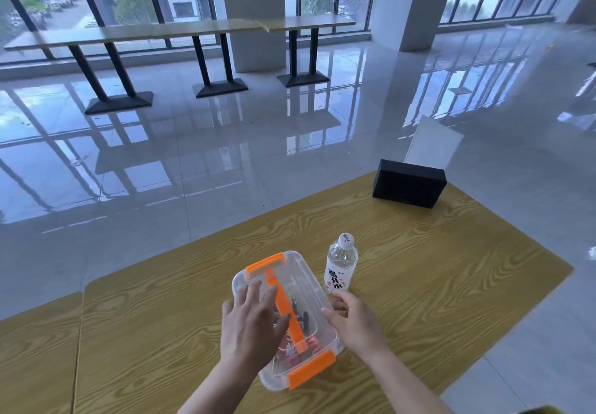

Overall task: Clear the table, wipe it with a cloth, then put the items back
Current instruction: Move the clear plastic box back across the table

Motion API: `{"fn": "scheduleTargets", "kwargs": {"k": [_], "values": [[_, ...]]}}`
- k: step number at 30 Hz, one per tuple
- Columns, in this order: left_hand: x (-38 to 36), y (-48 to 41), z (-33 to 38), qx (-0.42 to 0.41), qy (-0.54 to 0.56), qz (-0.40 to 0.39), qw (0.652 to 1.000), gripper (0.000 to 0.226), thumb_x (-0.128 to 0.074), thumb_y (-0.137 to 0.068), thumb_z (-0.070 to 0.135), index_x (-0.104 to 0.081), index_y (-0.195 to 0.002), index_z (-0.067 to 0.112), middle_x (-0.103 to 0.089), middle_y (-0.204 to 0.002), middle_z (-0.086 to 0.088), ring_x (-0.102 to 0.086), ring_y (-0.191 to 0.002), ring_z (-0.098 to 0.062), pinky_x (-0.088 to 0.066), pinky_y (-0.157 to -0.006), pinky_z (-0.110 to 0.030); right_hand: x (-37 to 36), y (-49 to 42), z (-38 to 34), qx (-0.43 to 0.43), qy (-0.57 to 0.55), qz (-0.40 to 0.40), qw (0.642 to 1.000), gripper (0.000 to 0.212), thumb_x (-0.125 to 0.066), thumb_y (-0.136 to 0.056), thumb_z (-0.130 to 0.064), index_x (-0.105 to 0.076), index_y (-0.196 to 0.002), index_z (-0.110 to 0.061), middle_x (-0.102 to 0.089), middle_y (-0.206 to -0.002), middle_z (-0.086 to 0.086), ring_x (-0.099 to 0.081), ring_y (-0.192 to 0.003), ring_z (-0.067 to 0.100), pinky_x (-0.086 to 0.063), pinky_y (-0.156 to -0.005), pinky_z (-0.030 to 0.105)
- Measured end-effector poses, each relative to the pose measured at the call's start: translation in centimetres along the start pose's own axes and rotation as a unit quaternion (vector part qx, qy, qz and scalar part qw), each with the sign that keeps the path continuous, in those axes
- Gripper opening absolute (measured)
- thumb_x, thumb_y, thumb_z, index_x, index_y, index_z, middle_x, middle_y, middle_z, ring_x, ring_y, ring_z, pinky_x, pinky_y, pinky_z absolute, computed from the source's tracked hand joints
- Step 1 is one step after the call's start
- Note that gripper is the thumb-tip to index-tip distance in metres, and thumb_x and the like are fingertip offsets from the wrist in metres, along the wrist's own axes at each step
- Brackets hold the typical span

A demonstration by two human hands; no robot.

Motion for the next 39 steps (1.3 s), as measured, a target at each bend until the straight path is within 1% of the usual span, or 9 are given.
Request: {"fn": "scheduleTargets", "kwargs": {"k": [1,3,6,10,20,24,33,36,39], "values": [[-0.1,-0.7,0.0,-0.023,0.004,0.000,1.000,0.063,-0.046,-0.083,0.064,-0.049,-0.137,0.031,-0.045,-0.146,-0.005,-0.037,-0.137,-0.030,-0.037,-0.106,-0.049,0.1,0.6,0.2,-0.002,0.000,0.002,1.000,0.052,-0.067,-0.091,-0.039,-0.053,-0.136,-0.018,-0.064,-0.112,-0.010,-0.062,-0.099,0.005,-0.053,-0.084,0.022],[-0.9,-2.1,0.2,-0.069,0.015,-0.032,0.997,0.069,-0.037,-0.084,0.071,-0.039,-0.143,0.037,-0.027,-0.158,-0.005,-0.012,-0.149,-0.031,-0.017,-0.120,-0.050,0.0,1.7,0.4,0.000,0.008,0.011,1.000,0.049,-0.069,-0.089,-0.038,-0.056,-0.133,-0.019,-0.060,-0.101,-0.016,-0.061,-0.092,0.003,-0.051,-0.078,0.017],[-2.6,-3.3,1.1,-0.103,0.012,-0.088,0.991,0.077,-0.031,-0.083,0.081,-0.023,-0.149,0.042,-0.004,-0.164,-0.002,0.014,-0.149,-0.026,0.001,-0.122,-0.051,0.2,2.5,0.5,0.004,0.000,0.044,0.999,0.042,-0.070,-0.089,-0.036,-0.062,-0.127,-0.021,-0.060,-0.091,-0.019,-0.059,-0.085,-0.003,-0.047,-0.069,0.010],[-3.6,-3.8,2.1,-0.096,-0.015,-0.096,0.991,0.083,-0.027,-0.082,0.084,-0.014,-0.152,0.041,0.007,-0.164,-0.002,0.025,-0.146,-0.028,0.011,-0.119,-0.051,1.1,2.2,0.7,-0.016,-0.025,0.075,0.997,0.033,-0.068,-0.091,-0.031,-0.064,-0.122,-0.022,-0.062,-0.087,-0.020,-0.061,-0.080,-0.005,-0.049,-0.065,0.012],[-4.2,-5.1,2.6,-0.084,-0.018,-0.098,0.991,0.085,-0.025,-0.080,0.086,-0.012,-0.152,0.041,0.008,-0.164,-0.001,0.028,-0.145,-0.026,0.009,-0.120,-0.053,2.1,1.0,1.0,-0.005,-0.028,0.090,0.996,0.030,-0.067,-0.093,-0.028,-0.066,-0.122,-0.020,-0.060,-0.080,-0.025,-0.059,-0.075,-0.012,-0.050,-0.067,0.010],[-4.4,-5.2,2.7,-0.082,-0.019,-0.095,0.992,0.086,-0.024,-0.080,0.087,-0.012,-0.152,0.042,0.009,-0.164,-0.001,0.029,-0.145,-0.026,0.011,-0.119,-0.053,2.1,0.9,1.2,-0.004,-0.035,0.084,0.996,0.032,-0.067,-0.092,-0.027,-0.065,-0.123,-0.020,-0.059,-0.078,-0.026,-0.057,-0.070,-0.017,-0.048,-0.063,0.008],[-3.9,-5.3,2.9,-0.079,-0.016,-0.095,0.992,0.086,-0.027,-0.080,0.086,-0.013,-0.152,0.041,0.009,-0.164,0.000,0.026,-0.146,-0.027,0.012,-0.119,-0.052,2.2,0.4,1.4,0.001,-0.036,0.075,0.997,0.040,-0.067,-0.092,-0.033,-0.061,-0.128,-0.019,-0.060,-0.089,-0.020,-0.055,-0.078,-0.011,-0.044,-0.064,0.005],[-3.6,-5.3,3.0,-0.079,-0.001,-0.079,0.994,0.085,-0.029,-0.082,0.084,-0.017,-0.152,0.038,0.003,-0.164,-0.002,0.021,-0.147,-0.026,0.009,-0.120,-0.053,2.3,0.2,1.7,-0.002,-0.036,0.067,0.997,0.045,-0.066,-0.091,-0.040,-0.060,-0.130,-0.020,-0.062,-0.098,-0.016,-0.058,-0.089,-0.004,-0.044,-0.071,0.006],[-3.1,-5.3,3.0,-0.081,-0.007,-0.065,0.995,0.083,-0.026,-0.084,0.081,-0.019,-0.153,0.035,-0.001,-0.165,-0.004,0.017,-0.149,-0.026,0.007,-0.120,-0.053,2.8,0.1,1.7,0.000,-0.045,0.068,0.997,0.041,-0.065,-0.092,-0.040,-0.061,-0.128,-0.020,-0.065,-0.096,-0.016,-0.061,-0.092,-0.004,-0.047,-0.075,0.009]]}}
Point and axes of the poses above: each hand's wrist, its own y-axis away from the middle knuckle, its own x-axis out of the back of the hand, z = x × y, the point moved 8 cm from there along -y, towards the middle knuckle
